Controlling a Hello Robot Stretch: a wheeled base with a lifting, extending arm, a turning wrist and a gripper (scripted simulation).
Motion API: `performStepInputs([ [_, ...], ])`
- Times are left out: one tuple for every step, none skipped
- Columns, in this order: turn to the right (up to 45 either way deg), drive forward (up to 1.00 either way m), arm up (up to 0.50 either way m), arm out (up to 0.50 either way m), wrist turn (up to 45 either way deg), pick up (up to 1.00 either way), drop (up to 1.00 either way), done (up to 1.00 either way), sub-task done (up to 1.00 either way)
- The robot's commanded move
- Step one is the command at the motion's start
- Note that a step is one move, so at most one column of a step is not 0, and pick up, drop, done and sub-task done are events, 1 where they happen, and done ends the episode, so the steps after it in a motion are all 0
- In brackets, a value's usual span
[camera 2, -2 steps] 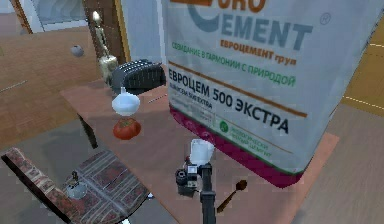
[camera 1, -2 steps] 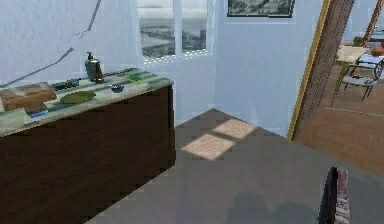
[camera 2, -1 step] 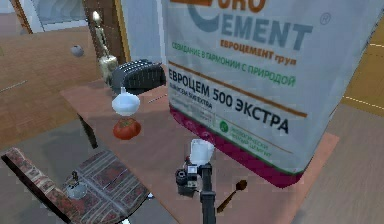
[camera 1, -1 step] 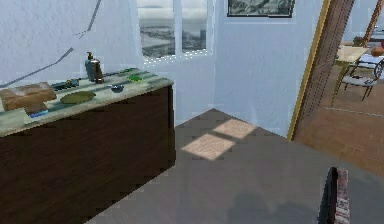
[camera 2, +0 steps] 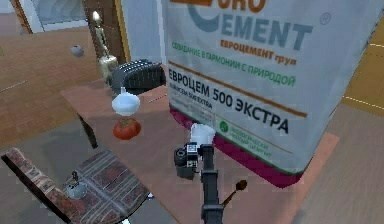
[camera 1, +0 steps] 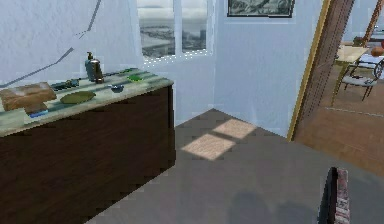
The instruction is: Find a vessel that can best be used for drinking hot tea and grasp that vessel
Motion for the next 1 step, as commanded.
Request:
performStepInputs([
  [0.0, 0.00, 0.00, 0.00, 0.0, 0.00, 0.00, 1.00, 0.00],
])
